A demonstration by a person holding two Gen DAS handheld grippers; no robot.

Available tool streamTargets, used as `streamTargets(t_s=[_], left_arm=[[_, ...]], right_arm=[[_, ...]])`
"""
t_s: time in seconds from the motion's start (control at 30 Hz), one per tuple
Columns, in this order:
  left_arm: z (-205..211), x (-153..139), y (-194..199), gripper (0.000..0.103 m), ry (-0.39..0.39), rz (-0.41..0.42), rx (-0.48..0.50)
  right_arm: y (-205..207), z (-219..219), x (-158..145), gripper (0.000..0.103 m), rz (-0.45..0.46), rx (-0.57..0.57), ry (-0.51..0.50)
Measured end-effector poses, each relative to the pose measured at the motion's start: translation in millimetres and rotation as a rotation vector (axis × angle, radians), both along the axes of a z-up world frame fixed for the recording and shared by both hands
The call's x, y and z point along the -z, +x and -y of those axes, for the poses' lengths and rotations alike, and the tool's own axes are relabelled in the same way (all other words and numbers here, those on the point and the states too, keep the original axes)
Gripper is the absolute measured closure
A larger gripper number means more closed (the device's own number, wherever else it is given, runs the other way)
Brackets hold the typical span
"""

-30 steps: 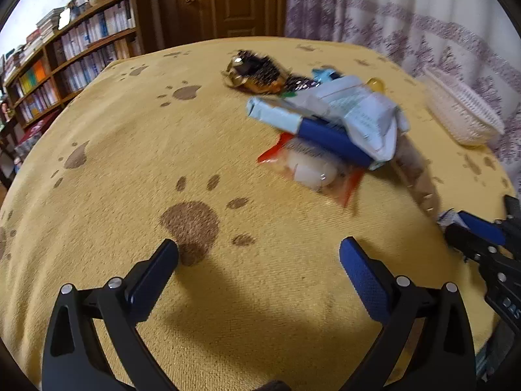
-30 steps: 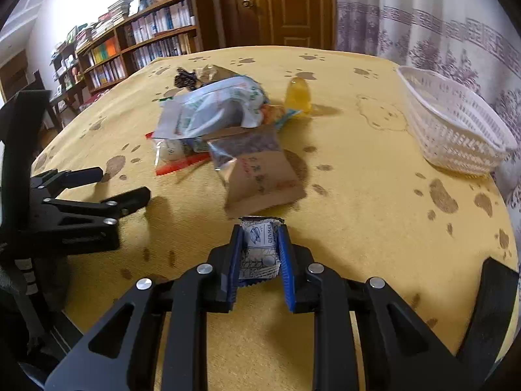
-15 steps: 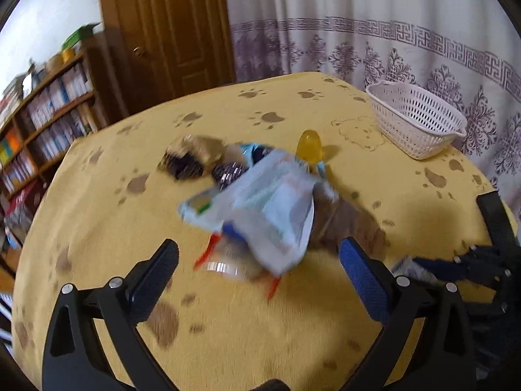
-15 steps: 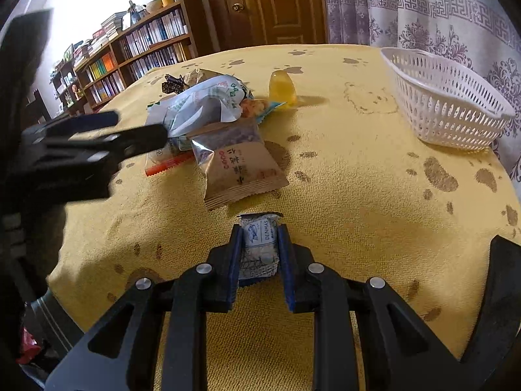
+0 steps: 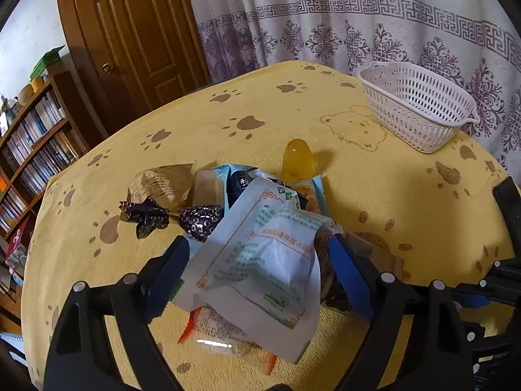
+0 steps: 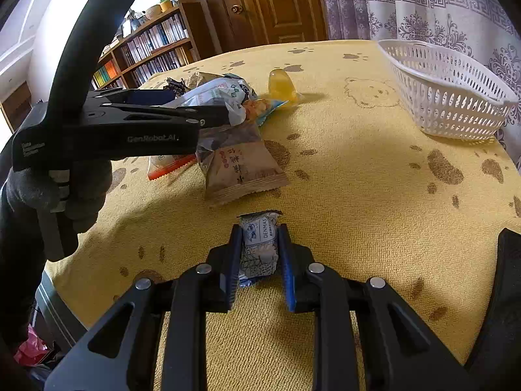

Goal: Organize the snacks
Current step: 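Grasp the white plastic bag with the left gripper while the right gripper holds the candy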

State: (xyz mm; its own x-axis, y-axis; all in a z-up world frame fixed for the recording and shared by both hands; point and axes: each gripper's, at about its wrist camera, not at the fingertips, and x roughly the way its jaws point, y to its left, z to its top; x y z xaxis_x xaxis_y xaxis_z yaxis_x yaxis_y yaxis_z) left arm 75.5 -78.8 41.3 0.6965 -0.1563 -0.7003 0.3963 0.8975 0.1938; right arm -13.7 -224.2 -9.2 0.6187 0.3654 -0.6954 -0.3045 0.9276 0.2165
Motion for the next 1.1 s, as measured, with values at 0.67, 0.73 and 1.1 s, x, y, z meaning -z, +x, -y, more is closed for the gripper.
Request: streamTargets(t_s=[0.67, 0.73, 1.1], left_arm=[[-15, -6, -13, 0.058, -0.114, -0.015, -0.038], [-21, -12, -21, 0.062, -0.145, -0.004, -0.059], [-41, -34, -49, 0.068, -0.175, 0.083, -0.095]], right_arm=[[0, 1, 0, 0.08, 0.001, 0.0, -0.004], [-1, 1, 0, 0.08, 0.001, 0.0, -0.004], [-3, -1, -2, 0.08, 0.005, 0.002, -0.021]])
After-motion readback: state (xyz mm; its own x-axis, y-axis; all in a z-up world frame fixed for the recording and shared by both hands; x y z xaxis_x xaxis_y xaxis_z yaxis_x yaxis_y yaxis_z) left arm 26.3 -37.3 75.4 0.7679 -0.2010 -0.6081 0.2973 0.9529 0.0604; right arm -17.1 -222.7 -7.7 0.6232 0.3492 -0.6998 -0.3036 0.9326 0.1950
